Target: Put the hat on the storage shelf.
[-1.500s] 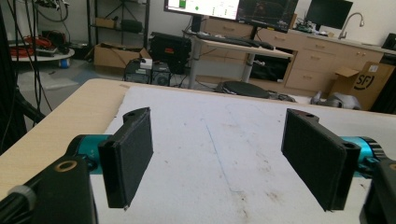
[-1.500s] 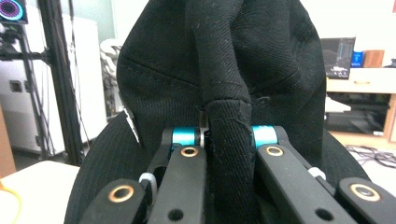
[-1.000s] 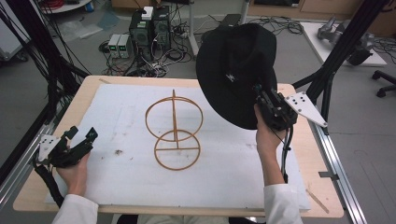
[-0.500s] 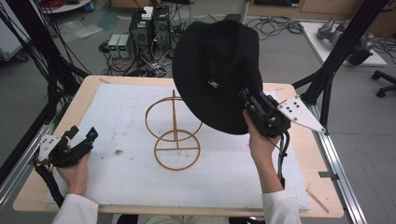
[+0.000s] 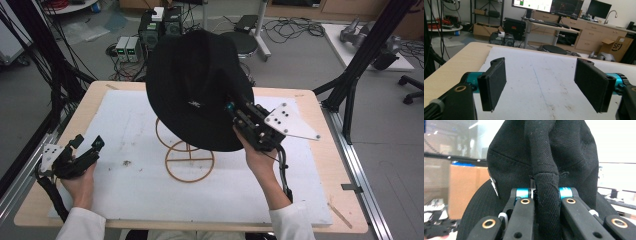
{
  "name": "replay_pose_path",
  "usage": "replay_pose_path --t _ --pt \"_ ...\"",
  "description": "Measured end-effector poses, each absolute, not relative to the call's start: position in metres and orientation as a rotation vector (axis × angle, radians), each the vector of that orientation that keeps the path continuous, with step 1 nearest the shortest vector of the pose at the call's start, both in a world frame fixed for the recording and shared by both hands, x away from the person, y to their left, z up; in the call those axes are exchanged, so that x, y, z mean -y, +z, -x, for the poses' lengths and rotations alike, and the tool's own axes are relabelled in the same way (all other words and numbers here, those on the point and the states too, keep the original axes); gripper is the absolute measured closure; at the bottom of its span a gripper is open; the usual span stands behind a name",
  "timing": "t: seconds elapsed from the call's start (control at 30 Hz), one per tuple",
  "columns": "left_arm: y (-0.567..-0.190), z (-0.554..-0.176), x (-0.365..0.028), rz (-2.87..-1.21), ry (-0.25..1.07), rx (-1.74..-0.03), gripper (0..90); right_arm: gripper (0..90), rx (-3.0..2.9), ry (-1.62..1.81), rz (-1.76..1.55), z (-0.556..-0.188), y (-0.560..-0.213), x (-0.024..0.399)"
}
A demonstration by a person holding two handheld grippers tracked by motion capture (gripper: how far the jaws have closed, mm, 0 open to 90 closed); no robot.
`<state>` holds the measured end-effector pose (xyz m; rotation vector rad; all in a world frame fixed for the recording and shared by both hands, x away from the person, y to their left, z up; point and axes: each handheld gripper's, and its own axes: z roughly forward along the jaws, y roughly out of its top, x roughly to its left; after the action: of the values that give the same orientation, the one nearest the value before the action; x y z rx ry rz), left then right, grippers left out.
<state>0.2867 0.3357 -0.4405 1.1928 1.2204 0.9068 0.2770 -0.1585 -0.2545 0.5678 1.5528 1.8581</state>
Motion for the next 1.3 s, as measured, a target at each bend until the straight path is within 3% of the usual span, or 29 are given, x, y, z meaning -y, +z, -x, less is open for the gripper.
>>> replay_pose_path --t 0.4,1.3 --pt "-0.440 -0.287 -0.336 -1.193 0.903 -1.216 25.8 87.6 -1.717 1.837 -0.484 -0.277 -0.268 0.120" --pt "-0.441 -0.288 -0.336 -1.195 0.905 -1.216 25.9 86.2 -1.919 1.889 -0.622 -0.299 -0.275 0.121"
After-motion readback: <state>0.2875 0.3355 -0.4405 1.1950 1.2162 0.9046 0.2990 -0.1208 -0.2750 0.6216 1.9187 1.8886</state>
